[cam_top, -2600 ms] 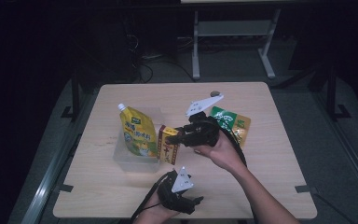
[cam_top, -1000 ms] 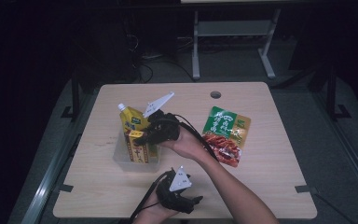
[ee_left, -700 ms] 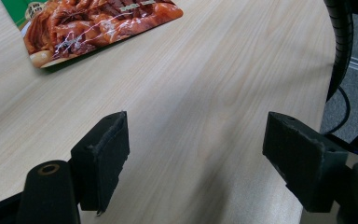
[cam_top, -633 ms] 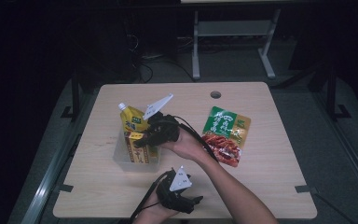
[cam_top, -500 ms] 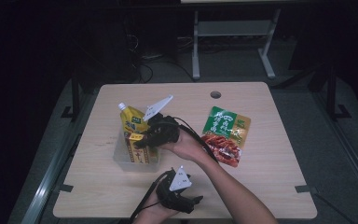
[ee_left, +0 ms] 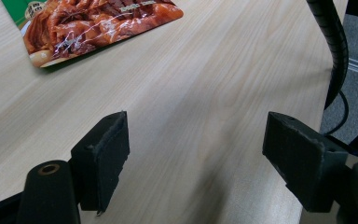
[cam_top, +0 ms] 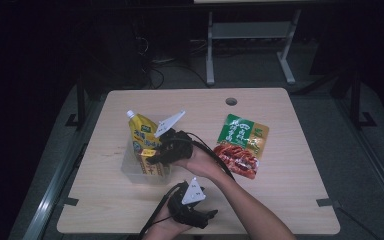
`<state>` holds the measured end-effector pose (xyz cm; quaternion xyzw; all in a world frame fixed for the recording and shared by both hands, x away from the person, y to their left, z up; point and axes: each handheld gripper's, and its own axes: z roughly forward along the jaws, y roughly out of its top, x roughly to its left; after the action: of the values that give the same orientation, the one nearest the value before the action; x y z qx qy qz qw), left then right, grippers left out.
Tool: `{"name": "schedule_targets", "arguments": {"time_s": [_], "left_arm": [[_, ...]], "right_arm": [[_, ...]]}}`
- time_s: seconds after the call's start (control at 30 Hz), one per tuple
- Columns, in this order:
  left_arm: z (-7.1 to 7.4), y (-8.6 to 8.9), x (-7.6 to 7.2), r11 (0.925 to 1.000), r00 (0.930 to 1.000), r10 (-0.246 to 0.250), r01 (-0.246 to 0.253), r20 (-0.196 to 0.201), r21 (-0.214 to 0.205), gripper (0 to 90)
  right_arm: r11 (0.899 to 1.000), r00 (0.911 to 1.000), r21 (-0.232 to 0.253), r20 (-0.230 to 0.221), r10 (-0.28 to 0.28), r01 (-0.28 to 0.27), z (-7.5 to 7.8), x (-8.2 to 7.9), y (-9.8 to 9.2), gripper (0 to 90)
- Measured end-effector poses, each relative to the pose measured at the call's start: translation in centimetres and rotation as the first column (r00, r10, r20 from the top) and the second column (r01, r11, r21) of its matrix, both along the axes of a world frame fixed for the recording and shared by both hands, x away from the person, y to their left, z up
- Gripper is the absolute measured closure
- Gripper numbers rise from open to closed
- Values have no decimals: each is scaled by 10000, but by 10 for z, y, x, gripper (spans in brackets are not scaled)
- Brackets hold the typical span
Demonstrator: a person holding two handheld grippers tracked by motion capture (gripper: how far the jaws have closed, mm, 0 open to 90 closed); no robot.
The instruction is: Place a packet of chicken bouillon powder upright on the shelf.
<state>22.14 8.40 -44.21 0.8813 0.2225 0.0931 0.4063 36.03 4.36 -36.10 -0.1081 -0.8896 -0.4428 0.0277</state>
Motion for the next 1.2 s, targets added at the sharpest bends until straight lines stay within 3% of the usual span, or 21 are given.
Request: {"name": "schedule_targets", "arguments": {"time_s": [0.5,1.2], "left_arm": [[0,0,0,10000,10000,40,-40,-1,-40,224],[1,1,1,10000,10000,36,-36,4,-47,224]], "right_arm": [[9997,10000,-219,-53,65,-66,-5,-2,0,625],[9995,9999,325,-106,-20,23,8,-7,-17,566]]}}
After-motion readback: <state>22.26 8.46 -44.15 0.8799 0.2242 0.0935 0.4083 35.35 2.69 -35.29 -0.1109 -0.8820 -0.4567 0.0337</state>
